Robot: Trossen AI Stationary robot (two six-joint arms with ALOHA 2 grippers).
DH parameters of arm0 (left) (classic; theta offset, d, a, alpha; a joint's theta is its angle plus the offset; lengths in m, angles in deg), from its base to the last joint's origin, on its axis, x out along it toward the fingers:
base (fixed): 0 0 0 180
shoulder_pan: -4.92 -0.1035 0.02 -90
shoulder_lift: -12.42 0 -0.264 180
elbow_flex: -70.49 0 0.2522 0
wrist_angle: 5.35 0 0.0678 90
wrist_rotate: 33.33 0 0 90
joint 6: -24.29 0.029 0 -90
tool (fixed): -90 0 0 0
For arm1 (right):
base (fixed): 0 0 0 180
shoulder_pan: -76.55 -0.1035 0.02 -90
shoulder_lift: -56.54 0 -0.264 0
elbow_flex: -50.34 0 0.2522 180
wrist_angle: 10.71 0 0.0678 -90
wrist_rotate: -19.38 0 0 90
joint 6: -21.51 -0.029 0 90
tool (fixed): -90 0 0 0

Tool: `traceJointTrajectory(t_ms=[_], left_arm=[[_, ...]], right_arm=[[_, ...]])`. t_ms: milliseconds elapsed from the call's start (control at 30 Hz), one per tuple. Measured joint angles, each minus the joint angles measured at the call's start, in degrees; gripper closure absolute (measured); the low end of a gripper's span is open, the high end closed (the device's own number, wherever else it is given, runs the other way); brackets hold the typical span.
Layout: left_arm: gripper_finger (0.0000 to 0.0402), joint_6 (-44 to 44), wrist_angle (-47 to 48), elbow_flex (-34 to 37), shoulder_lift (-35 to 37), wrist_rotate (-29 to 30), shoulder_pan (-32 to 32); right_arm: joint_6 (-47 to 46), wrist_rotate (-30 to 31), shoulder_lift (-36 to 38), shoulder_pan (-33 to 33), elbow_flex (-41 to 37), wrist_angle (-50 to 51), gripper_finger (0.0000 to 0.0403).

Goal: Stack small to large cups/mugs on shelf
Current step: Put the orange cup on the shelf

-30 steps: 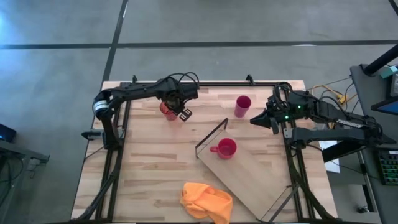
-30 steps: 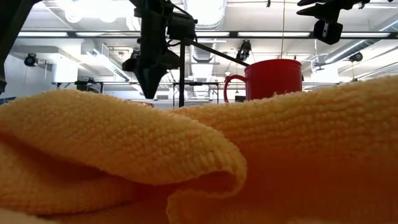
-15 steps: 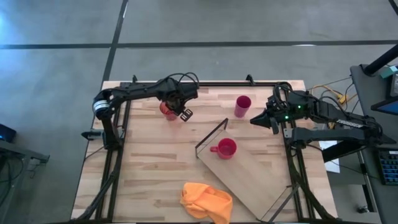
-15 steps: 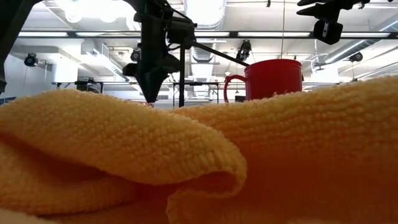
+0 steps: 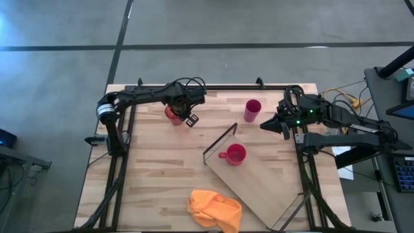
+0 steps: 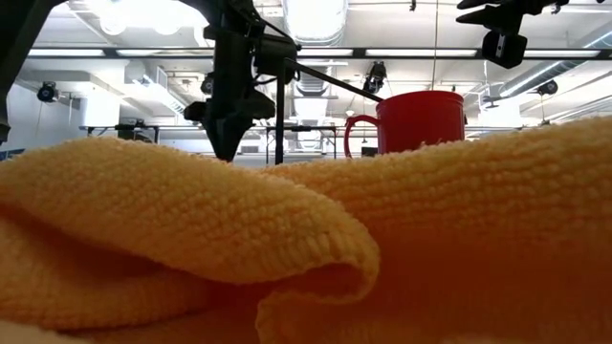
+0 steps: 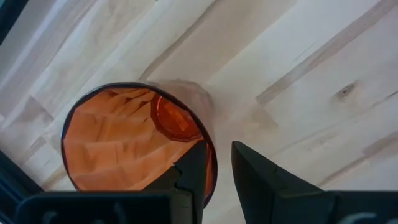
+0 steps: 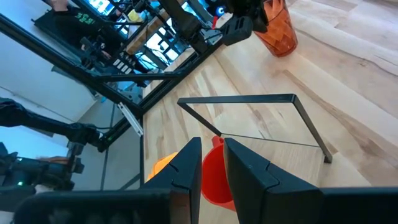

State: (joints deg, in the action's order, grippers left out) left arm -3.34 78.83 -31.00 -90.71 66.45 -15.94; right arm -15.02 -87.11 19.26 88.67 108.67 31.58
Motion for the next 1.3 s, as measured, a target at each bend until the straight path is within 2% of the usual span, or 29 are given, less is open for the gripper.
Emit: traceJointTrajectory(t_ms=[233,400,567,700,867,1033,1233,1300], left_arm=[[0.0345,0.98,-1.05,0.42,-1.18,0.04,-0.22],[0.0392,4.31,-0.8,0.5,-2.94,-0.05,-0.24],[0.04,4.57,2.27,-1.09,-3.21,-2.44,0.85],[0.0401,4.43,9.95,-7.23,-2.14,-2.94,4.73],[0.0401,2.81,17.17,-19.93,-1.12,-2.22,11.88],[0.0401,0.39,16.28,-32.16,-0.83,0.21,20.54],[0.0401,-0.31,10.07,-37.23,-1.92,3.17,29.86],[0.0401,2.83,5.96,-37.62,-2.16,4.4,32.43]], right_arm=[[0.04,0.0,-0.01,0.0,0.0,0.0,0.0339],[0.07,0.0,0.0,0.0,0.0,-0.02,0.0339],[0.1,0.0,0.0,0.0,0.0,-0.01,0.0339],[0.57,0.0,0.0,0.0,0.0,0.0,0.0339],[0.61,0.02,0.0,0.0,0.0,0.05,0.0339],[1.57,0.12,0.0,0.02,0.02,0.56,0.0339],[3.65,7.6,0.11,0.02,0.02,2.92,0.0339],[3.47,10.98,0.09,0.02,0.02,3.12,0.0339]])
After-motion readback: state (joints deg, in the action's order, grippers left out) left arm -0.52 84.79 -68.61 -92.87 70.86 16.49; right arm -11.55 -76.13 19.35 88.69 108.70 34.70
